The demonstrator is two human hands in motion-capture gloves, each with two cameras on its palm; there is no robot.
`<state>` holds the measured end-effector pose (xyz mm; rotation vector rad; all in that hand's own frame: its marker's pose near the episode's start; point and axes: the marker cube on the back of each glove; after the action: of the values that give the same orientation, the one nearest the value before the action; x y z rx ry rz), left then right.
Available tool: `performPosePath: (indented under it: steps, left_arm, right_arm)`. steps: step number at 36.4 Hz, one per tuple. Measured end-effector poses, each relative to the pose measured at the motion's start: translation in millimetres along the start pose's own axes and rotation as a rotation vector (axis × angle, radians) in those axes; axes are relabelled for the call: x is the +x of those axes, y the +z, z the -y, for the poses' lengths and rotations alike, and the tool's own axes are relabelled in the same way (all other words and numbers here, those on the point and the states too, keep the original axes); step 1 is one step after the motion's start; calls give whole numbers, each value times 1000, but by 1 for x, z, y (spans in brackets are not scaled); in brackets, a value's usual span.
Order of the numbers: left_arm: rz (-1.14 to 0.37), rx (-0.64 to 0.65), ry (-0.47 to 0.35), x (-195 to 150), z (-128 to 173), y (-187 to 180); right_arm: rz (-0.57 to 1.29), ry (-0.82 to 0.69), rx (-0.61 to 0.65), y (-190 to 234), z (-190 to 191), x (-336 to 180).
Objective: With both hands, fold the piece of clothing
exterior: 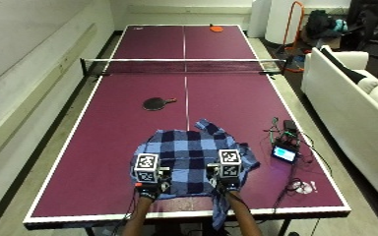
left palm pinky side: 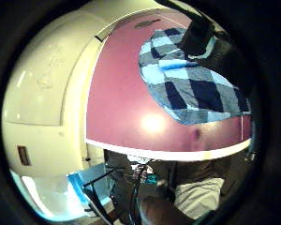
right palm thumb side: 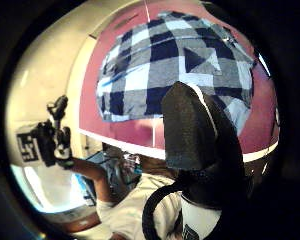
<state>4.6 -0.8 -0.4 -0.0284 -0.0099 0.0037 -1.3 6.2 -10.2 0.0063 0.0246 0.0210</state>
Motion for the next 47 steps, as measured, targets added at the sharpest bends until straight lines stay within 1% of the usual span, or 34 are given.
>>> performPosePath:
  steps: [4,8,13,21,23,27,30,33,35,37,38,39,41,43,45,47]
  left_arm:
    - [30,-37,17,9,4,3]
    - [59,-40,41,18,2,1]
    - [57,-2,58,20,-5,-7]
    - [48,2,55,8,-17,-4]
    - [49,-9,61,4,-17,5]
    - [52,-54,55,-6,-7,37]
    - [51,-110,45,-12,0,60]
    - [63,-187,26,-18,6,87]
    - [77,-249,21,-19,4,101]
    - [89,-288,23,-17,-10,99]
    - [95,-280,19,-15,-20,92]
    - [103,-242,8,-14,-28,85]
    - [131,-96,-21,-18,-30,82]
    - [155,45,-26,-26,-12,104]
    - [169,135,-4,-33,11,135]
    - [201,214,11,-37,22,149]
  right_arm:
    - [-32,-1,57,-11,0,-1]
    - [-30,-28,102,-14,0,-1]
    - [-24,-47,85,-27,-20,-5]
    - [16,-73,41,-8,-16,1]
    - [49,-78,20,4,-14,3]
    - [85,-53,-60,34,-18,8]
    - [66,-25,-119,57,-15,14]
    - [60,-32,-176,85,-9,18]
    - [71,-45,-239,87,-22,16]
    - [91,-58,-300,79,-42,12]
    - [103,-62,-316,78,-48,12]
    - [117,-62,-316,79,-51,12]
    - [152,-56,-271,83,-52,16]
    - [174,-42,-193,83,-53,20]
    - [165,-27,-111,83,-52,25]
    - [135,-33,-9,94,-38,33]
